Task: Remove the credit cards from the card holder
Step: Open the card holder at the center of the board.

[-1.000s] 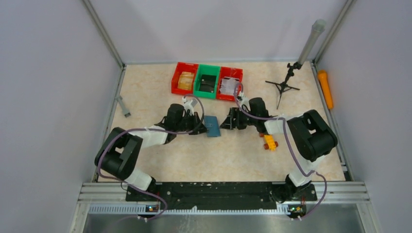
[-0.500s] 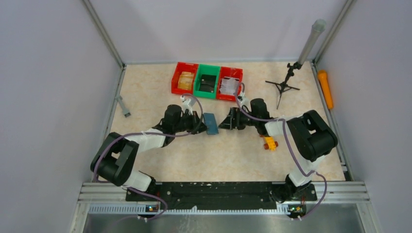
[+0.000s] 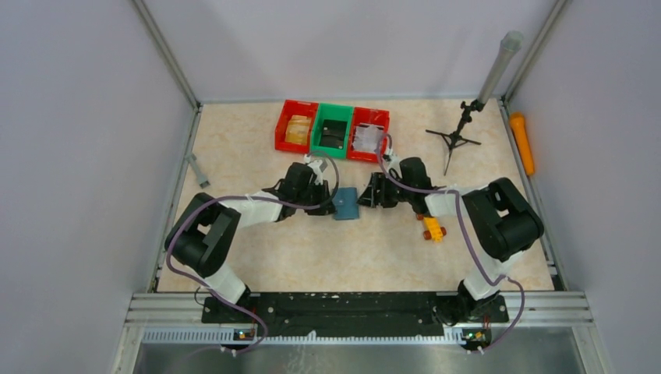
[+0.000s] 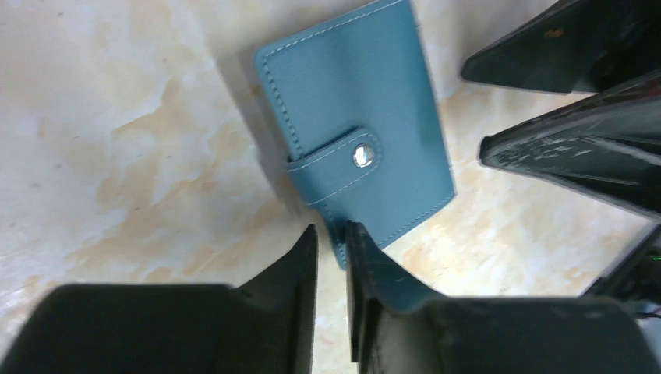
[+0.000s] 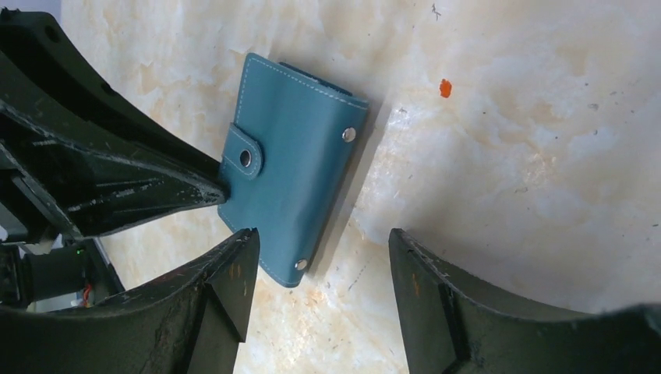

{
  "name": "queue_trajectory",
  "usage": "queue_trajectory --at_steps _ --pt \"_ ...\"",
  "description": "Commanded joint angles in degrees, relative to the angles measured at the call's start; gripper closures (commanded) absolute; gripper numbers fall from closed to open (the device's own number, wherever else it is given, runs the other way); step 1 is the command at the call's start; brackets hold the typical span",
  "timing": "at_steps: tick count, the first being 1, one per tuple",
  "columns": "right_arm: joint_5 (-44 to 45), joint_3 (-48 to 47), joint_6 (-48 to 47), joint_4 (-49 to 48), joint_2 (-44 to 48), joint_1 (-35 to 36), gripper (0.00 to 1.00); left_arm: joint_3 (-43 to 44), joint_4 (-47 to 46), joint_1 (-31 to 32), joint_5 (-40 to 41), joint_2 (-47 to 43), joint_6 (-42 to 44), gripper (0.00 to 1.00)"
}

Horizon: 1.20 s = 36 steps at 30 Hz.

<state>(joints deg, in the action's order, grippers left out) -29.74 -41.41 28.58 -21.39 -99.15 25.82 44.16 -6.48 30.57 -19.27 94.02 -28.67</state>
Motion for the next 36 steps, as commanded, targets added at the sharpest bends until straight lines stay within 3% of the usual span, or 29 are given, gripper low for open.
queue_trajectory --at_steps 1,5,8,16,20,22,25,30,36 --pt "2.0 -3.4 -2.1 3.3 -0.3 1.9 0.37 1.6 4.4 0.7 6.5 -0.9 2.0 0.7" --pt "1.6 -5.3 -1.7 4.3 -3.0 3.2 0.4 1.1 4.4 0.9 8.7 -2.0 2.0 0.47" --pt "0.9 -6.1 -1.8 4.7 -4.1 3.9 0.44 1.2 4.0 1.3 8.8 -1.4 1.7 0.39" --pt "-4.1 -7.6 -0.3 2.6 -7.8 4.9 0.62 4.2 4.8 2.0 4.5 3.5 1.3 0.44" --pt "-6.7 -6.4 2.0 -2.0 -7.6 4.9 0.91 4.0 3.5 2.1 1.5 3.8 1.6 0.46" --pt "-6.6 -5.3 2.5 -3.8 -6.6 4.9 0.99 4.4 4.0 2.2 1.4 3.9 1.7 0.47" --pt "-4.4 -4.1 2.1 -4.3 -4.5 4.8 1.0 3.2 3.2 2.2 2.7 1.5 1.9 0.44" --pt "-0.9 -2.0 1.0 -4.8 -0.5 4.8 1.0 0.2 4.2 3.0 13.7 -4.9 3.5 0.37" --pt "-1.4 -0.8 1.1 -6.6 1.4 4.8 1.0 1.0 8.1 10.3 31.8 -8.9 6.4 0.31"
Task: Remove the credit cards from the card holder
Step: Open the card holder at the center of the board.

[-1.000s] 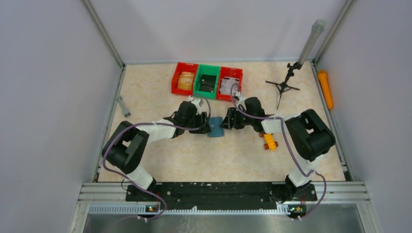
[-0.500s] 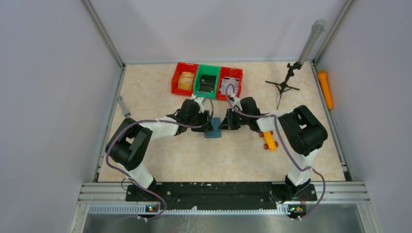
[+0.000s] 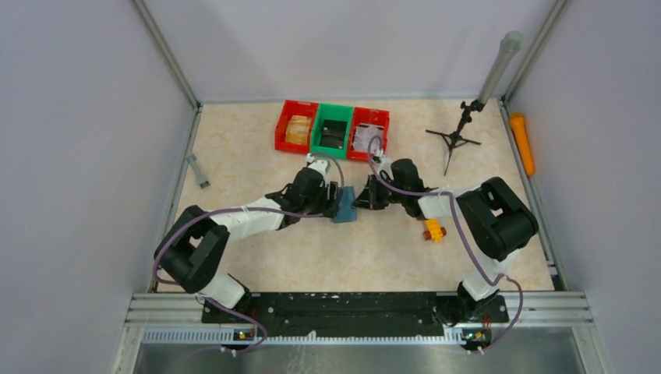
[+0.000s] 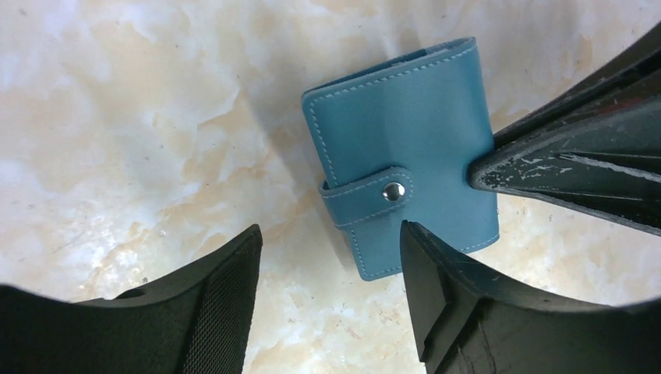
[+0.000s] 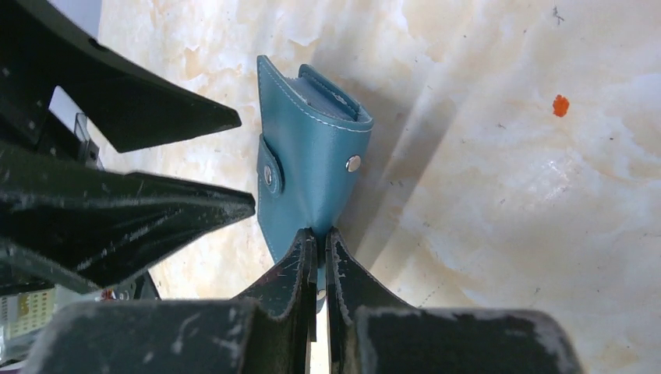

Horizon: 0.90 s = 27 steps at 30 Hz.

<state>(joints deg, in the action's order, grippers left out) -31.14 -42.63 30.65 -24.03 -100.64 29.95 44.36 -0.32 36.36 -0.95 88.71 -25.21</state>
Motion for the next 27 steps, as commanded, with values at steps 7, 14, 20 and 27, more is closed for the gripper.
queue_trajectory --at_steps 7,14,20,27 --pt "0.1 -0.2 -2.1 -3.4 3.1 2.3 1.0 -0.5 -1.3 7.3 14.6 -5.9 4.2 0.23" --pt "-2.2 -0.2 -3.4 -5.0 3.3 3.9 1.0 2.8 3.3 7.2 17.0 -2.5 2.6 0.38" --pt "0.8 -0.8 -4.1 -2.7 3.4 4.0 1.0 6.1 7.7 7.2 19.2 1.4 2.1 0.5" --pt "1.6 -1.5 -4.5 -0.9 3.1 4.0 1.0 5.7 5.7 7.2 13.4 1.3 2.6 0.29"
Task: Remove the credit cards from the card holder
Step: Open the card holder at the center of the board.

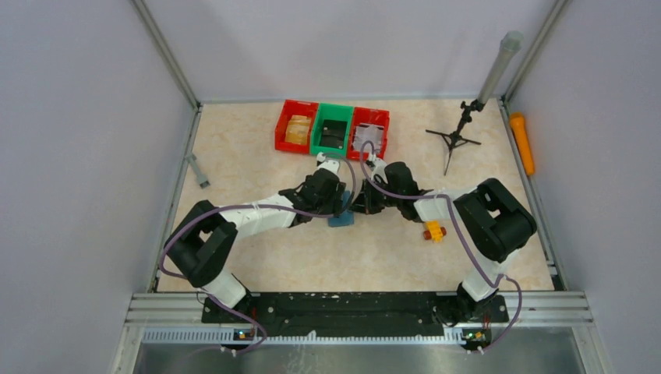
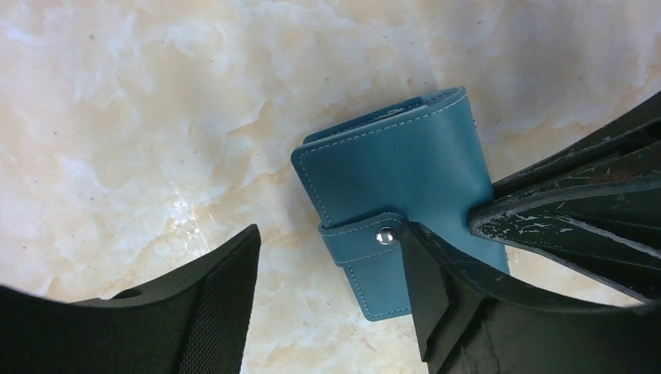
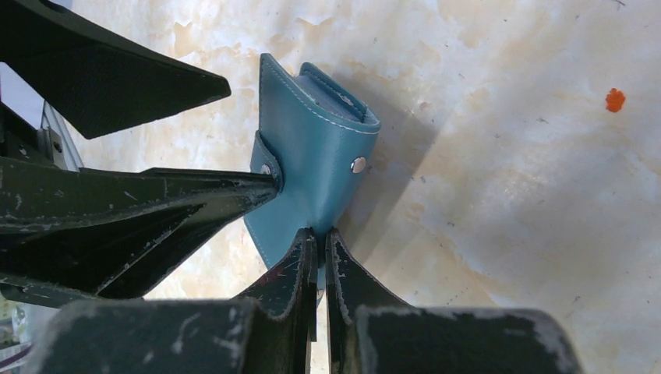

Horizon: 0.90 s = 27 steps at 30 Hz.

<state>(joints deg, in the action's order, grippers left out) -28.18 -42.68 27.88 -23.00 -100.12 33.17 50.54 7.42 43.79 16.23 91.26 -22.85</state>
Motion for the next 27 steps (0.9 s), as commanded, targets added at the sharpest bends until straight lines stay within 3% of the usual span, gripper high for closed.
queue_trajectory --at_steps 1,6,16,23,27 --pt "-2.3 -1.3 -1.4 -2.8 2.3 0.8 1.0 -0.9 -2.9 -0.2 -5.8 -1.7 0.6 0.28" --pt "-4.9 -0.8 -0.4 -5.5 2.0 0.8 1.0 -0.6 -3.9 -0.2 -10.2 -0.6 1.4 0.26" --pt "2.6 -1.8 -0.9 -0.1 2.0 0.6 1.0 5.6 9.0 -0.2 8.0 4.8 -2.0 0.38" --pt "3.7 -1.4 -0.4 0.4 2.3 -0.4 1.0 5.0 9.7 -1.5 9.4 3.6 -3.5 0.51" --pt "2.4 -1.3 0.4 -0.1 1.6 -0.9 1.0 0.9 6.6 -5.4 5.0 -0.7 -5.2 0.58"
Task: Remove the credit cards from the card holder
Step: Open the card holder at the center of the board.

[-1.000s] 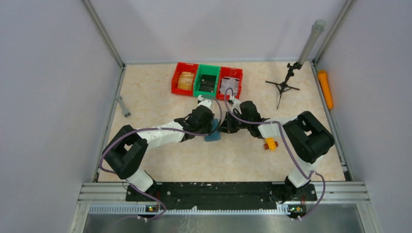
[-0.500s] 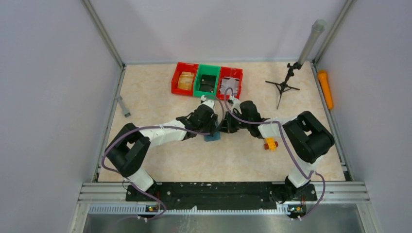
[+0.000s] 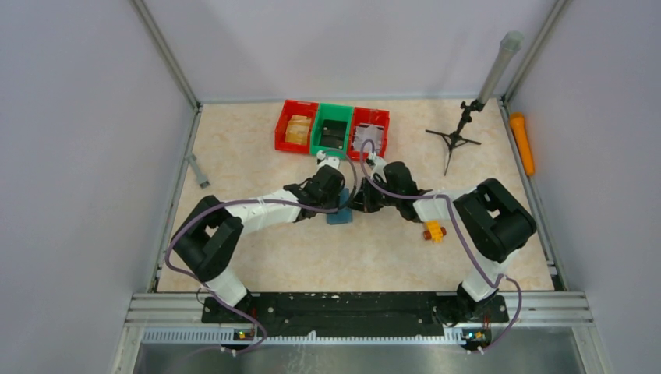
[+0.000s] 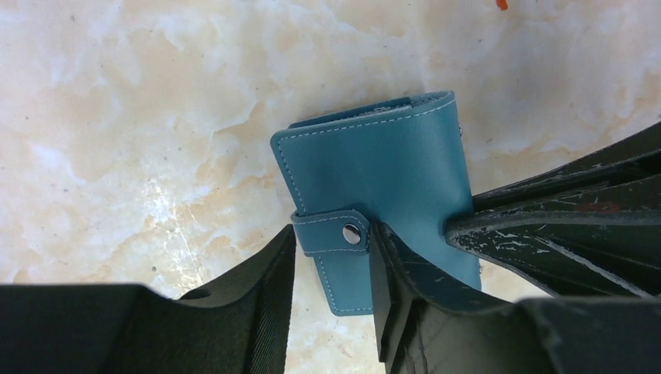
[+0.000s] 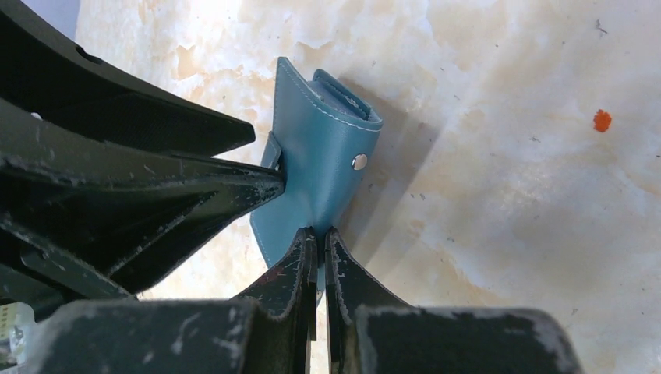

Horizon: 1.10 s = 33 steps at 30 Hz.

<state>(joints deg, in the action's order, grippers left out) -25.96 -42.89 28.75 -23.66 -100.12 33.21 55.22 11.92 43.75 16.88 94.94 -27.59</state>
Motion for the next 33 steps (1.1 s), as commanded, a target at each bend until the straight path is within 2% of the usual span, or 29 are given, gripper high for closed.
queue_trajectory --at_steps 1,4,7,11,13,16,20,24,28,29,31,33 --pt "-0.1 -1.2 -0.2 0.5 1.3 -1.2 1.0 -5.2 0.7 -6.8 1.8 -5.6 -0.7 0.59" --pt "-0.3 -1.2 0.1 0.5 0.8 -1.7 1.0 -6.5 0.0 -11.1 -2.3 -6.6 -1.7 0.64" --pt "-0.3 -1.2 0.0 0.5 0.9 -1.9 1.0 -6.5 0.6 -11.6 -2.1 -6.4 -1.9 0.7" --pt "-0.4 -1.2 -0.2 0.6 0.8 -1.9 1.0 -6.7 0.0 -11.7 -3.0 -7.0 -2.0 0.7" --pt "-0.4 -1.2 -0.2 0.7 0.8 -2.0 1.0 -8.3 -3.2 -11.7 -8.0 -8.6 -1.6 0.63" --pt "-0.5 -1.2 -0.4 0.6 0.8 -1.9 1.0 -11.8 -9.1 -11.7 -14.8 -12.1 -0.5 0.42" --pt "-1.0 -1.2 -0.4 0.4 0.8 -2.0 1.0 -13.4 -14.2 -11.7 -24.8 -13.4 2.6 0.33" --pt "-2.7 -1.1 -0.4 -0.7 0.5 -2.0 1.0 -12.2 -14.7 -11.6 -29.0 -10.2 3.4 0.27" --pt "-3.8 -1.0 0.0 -1.6 0.4 -1.9 1.0 -10.1 -15.0 -10.4 -30.9 -6.3 4.1 0.26" --pt "-4.0 -0.9 -0.1 -1.7 0.4 -1.9 1.0 -9.4 -14.7 -9.8 -29.8 -5.6 4.5 0.26" --pt "-4.2 -0.8 0.1 -2.1 0.5 -1.8 1.0 -7.4 -12.6 -8.7 -25.6 -4.0 5.1 0.12" --pt "-4.3 -0.7 0.0 -2.2 0.6 -1.8 1.0 -5.2 -8.9 -8.2 -21.5 -2.2 4.9 0.15"
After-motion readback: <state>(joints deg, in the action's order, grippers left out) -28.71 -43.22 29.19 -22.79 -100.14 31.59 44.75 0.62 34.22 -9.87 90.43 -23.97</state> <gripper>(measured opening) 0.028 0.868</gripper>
